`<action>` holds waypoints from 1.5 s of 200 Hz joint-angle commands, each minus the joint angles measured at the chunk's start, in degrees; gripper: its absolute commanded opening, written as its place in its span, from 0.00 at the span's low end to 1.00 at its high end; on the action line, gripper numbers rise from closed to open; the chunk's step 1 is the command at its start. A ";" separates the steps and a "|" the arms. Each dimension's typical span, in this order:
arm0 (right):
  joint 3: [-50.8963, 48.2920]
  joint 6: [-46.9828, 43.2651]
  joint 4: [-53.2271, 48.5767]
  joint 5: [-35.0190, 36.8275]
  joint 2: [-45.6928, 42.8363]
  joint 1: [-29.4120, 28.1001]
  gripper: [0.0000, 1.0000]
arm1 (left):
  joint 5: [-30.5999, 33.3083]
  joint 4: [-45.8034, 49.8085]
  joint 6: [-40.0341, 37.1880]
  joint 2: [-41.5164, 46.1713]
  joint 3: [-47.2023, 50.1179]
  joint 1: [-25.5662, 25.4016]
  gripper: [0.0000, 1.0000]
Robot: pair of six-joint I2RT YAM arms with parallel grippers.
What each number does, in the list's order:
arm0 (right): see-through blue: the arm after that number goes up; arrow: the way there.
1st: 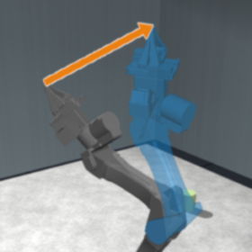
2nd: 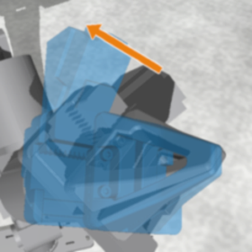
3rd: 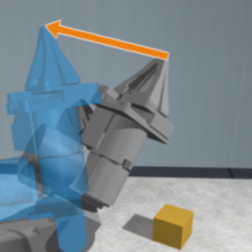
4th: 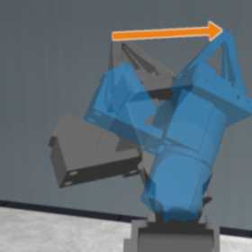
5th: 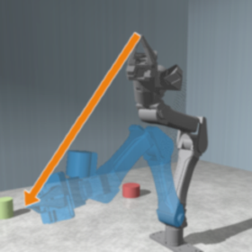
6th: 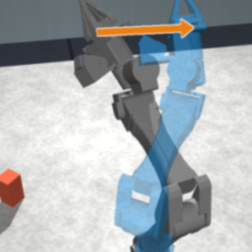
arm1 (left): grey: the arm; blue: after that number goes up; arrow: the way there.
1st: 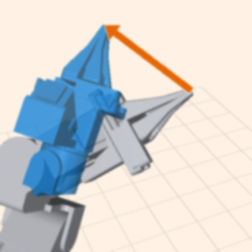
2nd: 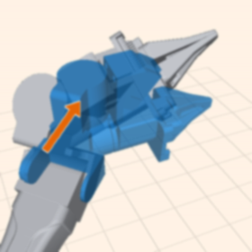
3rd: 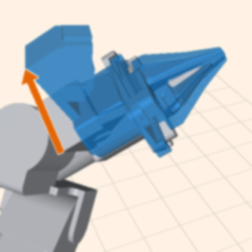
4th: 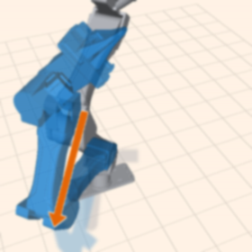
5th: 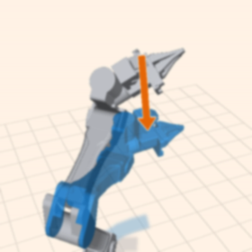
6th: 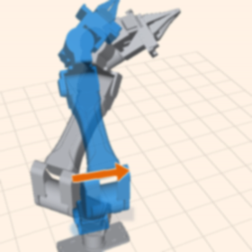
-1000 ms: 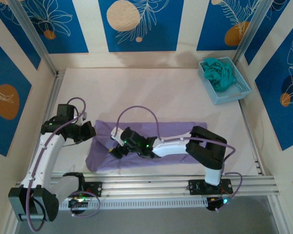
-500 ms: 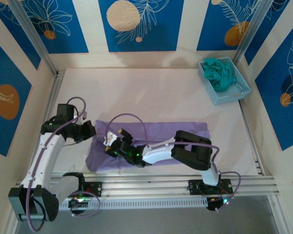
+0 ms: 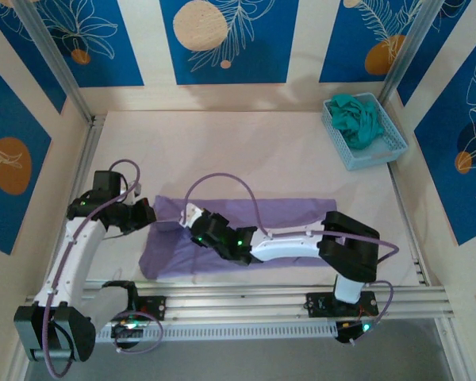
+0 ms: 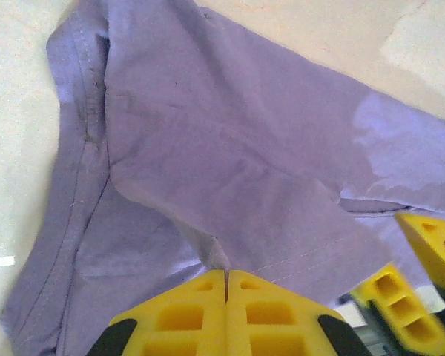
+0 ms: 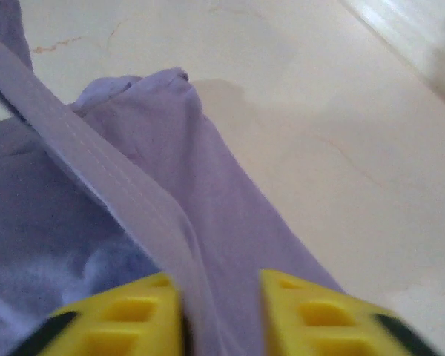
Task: Fold the inside-out t-shirt
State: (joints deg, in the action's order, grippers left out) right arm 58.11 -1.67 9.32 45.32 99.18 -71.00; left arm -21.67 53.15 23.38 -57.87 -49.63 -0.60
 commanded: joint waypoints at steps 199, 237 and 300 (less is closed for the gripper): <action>-13.41 19.34 1.58 -58.97 -12.21 19.04 0.46 | 18.57 -21.89 8.35 -4.28 10.96 -3.61 0.76; -17.23 22.15 3.18 -59.13 -15.08 22.70 0.50 | 21.31 -27.45 8.18 -14.64 12.30 -7.68 0.87; -22.41 25.97 6.24 -60.46 -18.44 27.75 0.50 | 18.24 -29.67 7.12 -21.31 14.74 -12.07 0.88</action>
State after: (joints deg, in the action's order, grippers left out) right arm 37.45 21.43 12.75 -13.17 82.39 -44.31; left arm -2.66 24.82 31.14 -78.74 -37.34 -11.81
